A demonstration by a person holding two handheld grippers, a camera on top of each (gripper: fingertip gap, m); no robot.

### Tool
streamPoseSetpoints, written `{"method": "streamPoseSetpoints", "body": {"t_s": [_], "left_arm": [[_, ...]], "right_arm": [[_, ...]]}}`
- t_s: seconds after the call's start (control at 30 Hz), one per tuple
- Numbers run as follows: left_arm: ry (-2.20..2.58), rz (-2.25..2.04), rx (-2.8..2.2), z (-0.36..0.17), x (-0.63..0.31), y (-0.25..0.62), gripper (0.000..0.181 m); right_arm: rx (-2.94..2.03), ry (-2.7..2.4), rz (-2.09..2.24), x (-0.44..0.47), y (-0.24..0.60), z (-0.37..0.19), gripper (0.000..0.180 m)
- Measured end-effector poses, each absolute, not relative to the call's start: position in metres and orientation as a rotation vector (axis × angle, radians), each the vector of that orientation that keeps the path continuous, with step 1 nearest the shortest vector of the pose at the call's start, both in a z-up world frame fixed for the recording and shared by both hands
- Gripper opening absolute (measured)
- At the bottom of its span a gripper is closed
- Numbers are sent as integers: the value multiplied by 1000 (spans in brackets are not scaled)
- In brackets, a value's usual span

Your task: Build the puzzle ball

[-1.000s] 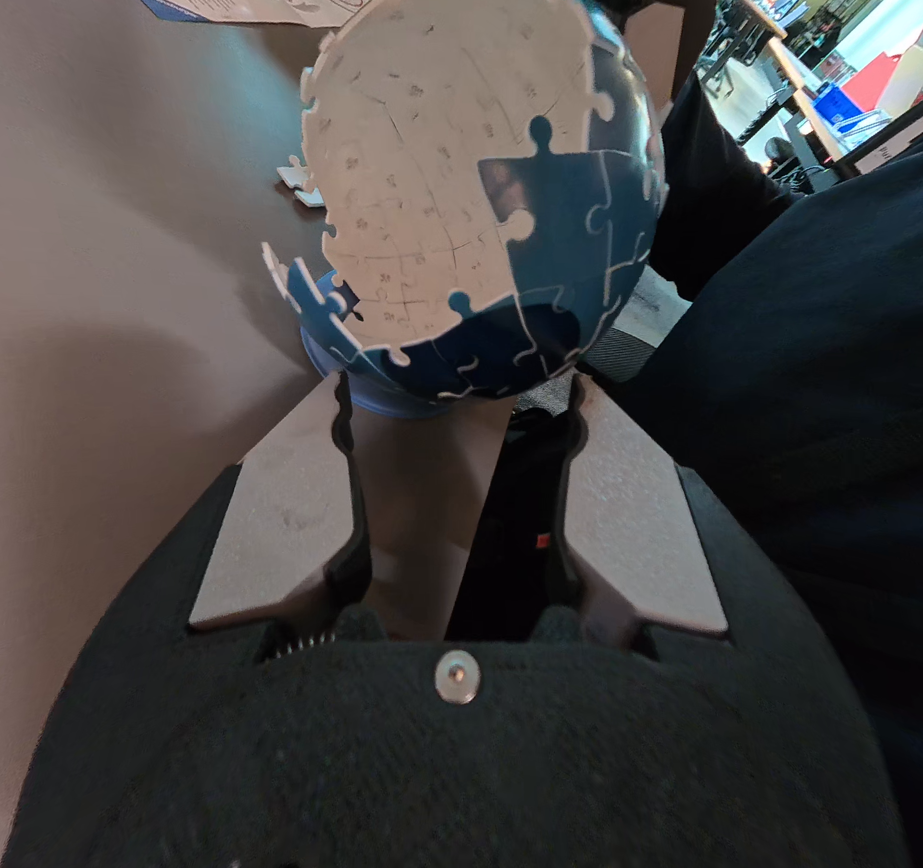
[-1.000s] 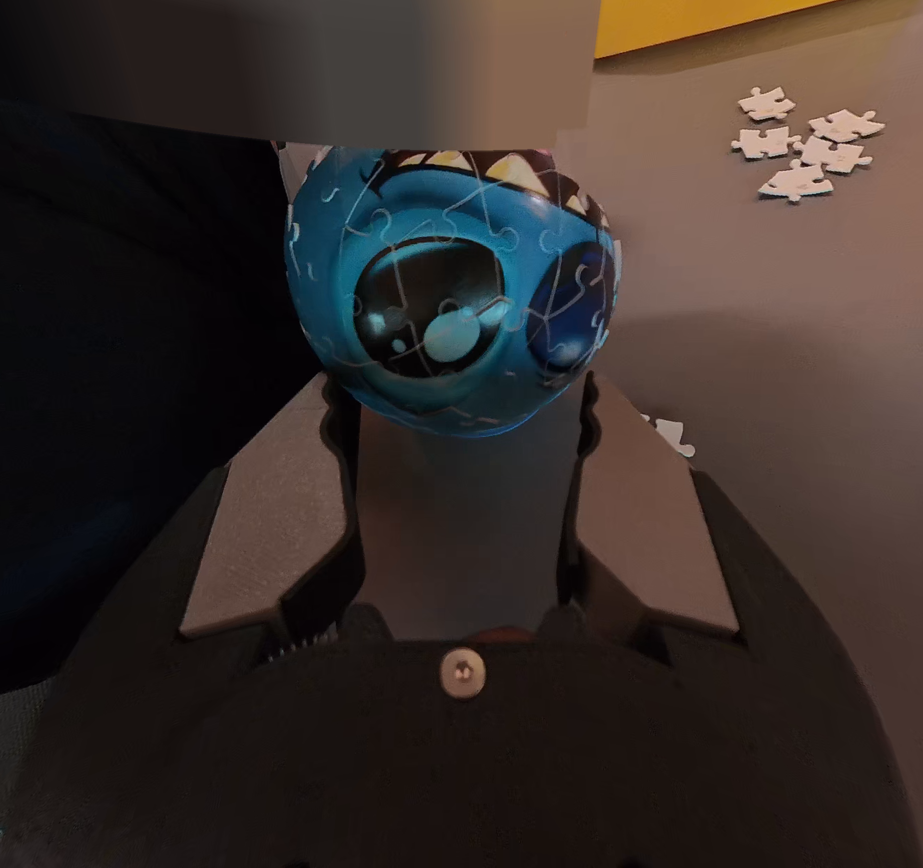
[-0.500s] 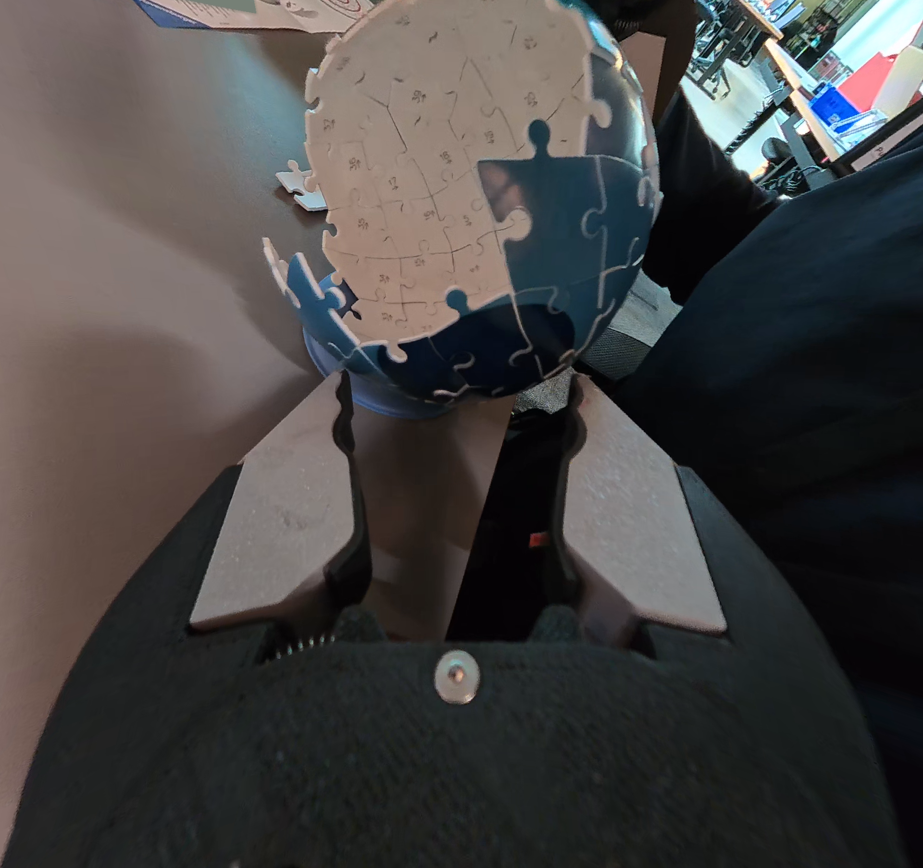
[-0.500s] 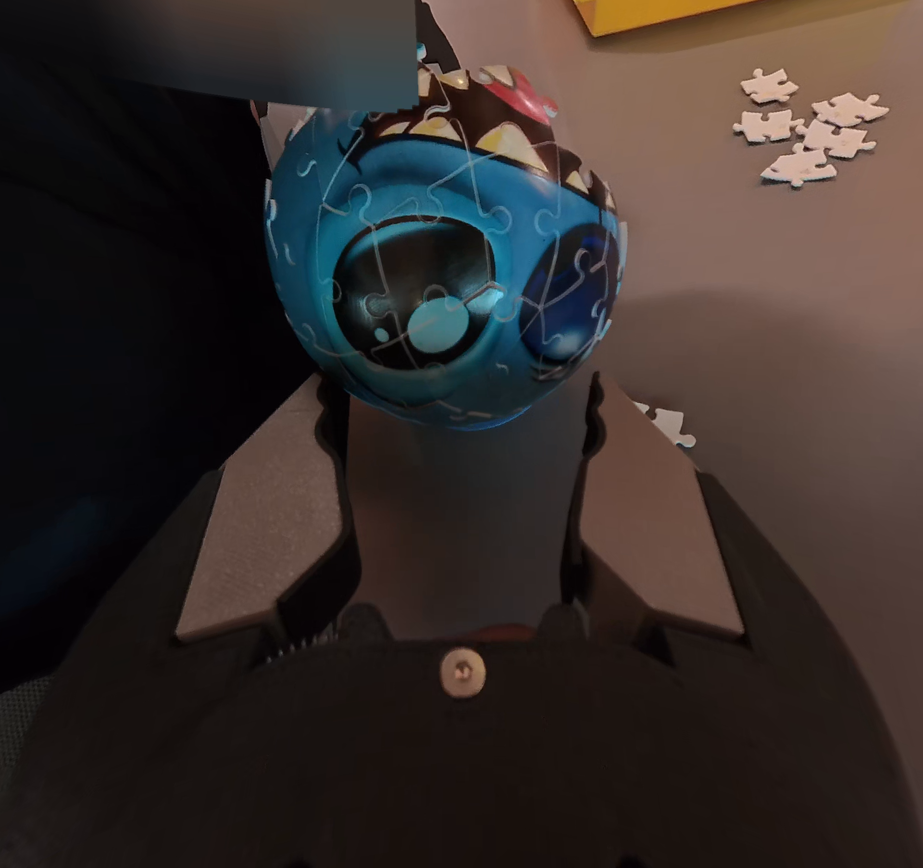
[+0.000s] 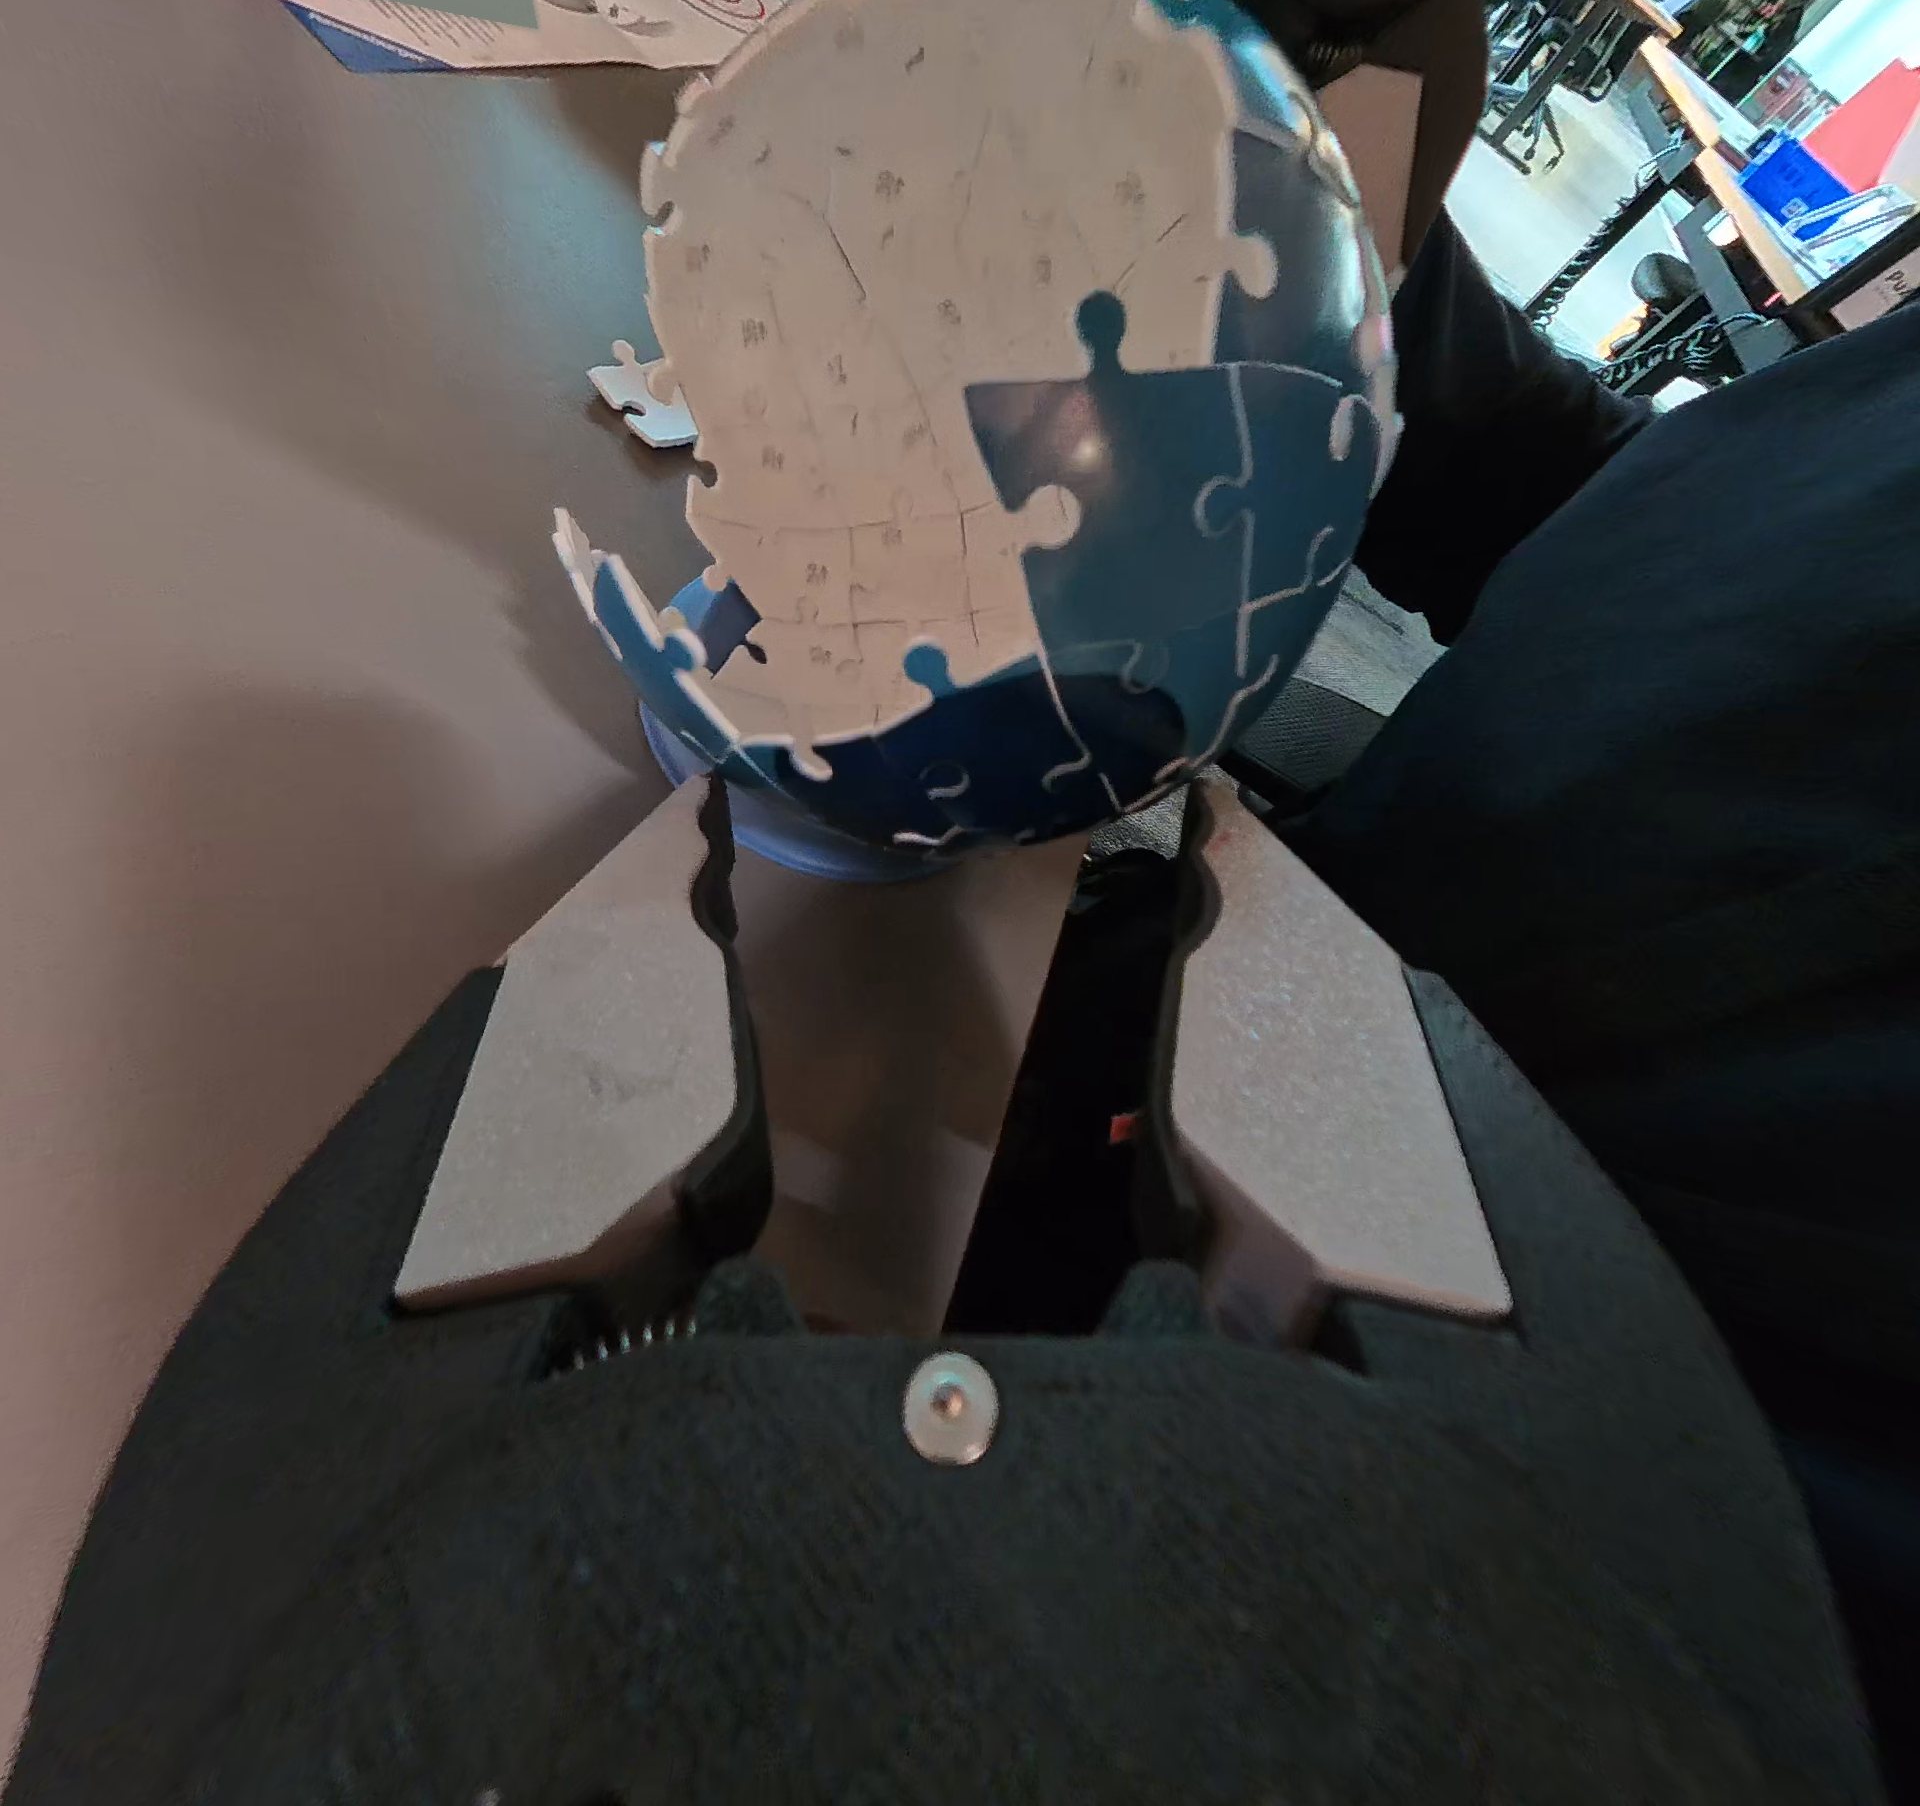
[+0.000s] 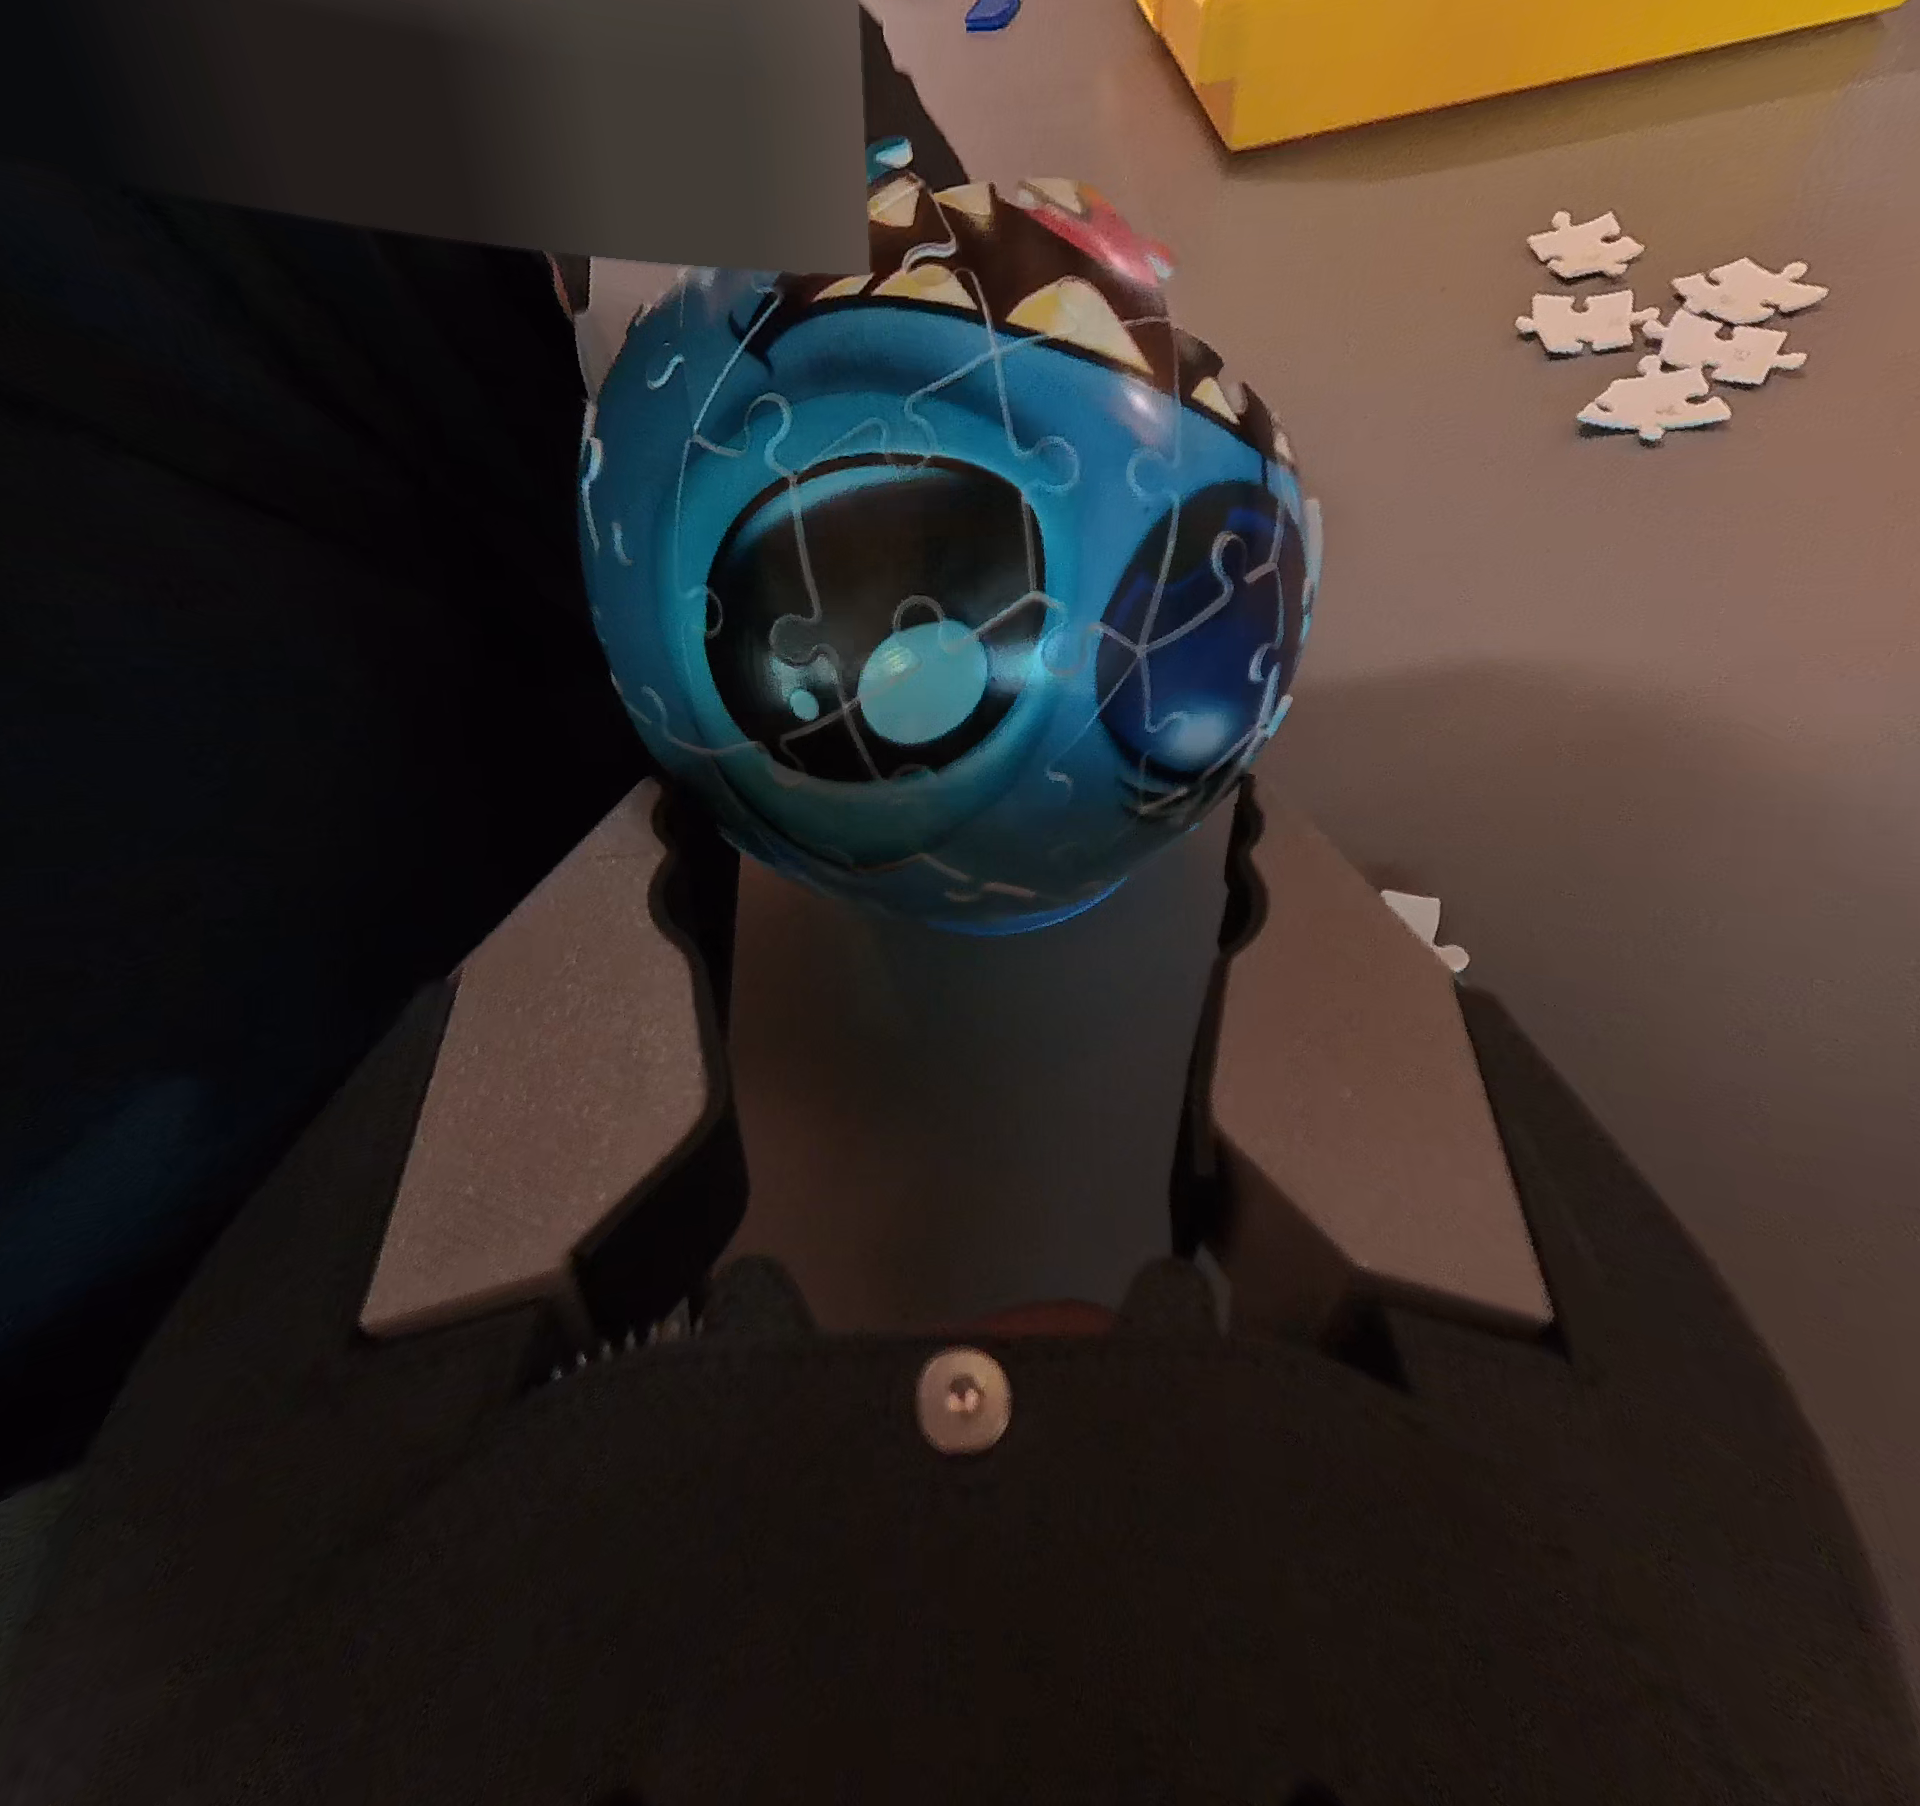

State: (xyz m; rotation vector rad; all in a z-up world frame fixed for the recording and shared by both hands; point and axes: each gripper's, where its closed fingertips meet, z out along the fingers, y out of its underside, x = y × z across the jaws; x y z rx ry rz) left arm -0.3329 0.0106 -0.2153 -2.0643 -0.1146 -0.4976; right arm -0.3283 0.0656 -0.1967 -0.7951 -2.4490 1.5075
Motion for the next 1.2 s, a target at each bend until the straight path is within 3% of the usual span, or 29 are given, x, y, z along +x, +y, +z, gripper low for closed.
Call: {"method": "streamPoseSetpoints", "body": {"t_s": [1.2], "left_arm": [[-287,-837,-2019,-212,-315,18,80]], "right_arm": [[-1013,-2795,1426,-322,78,-191,107]]}}
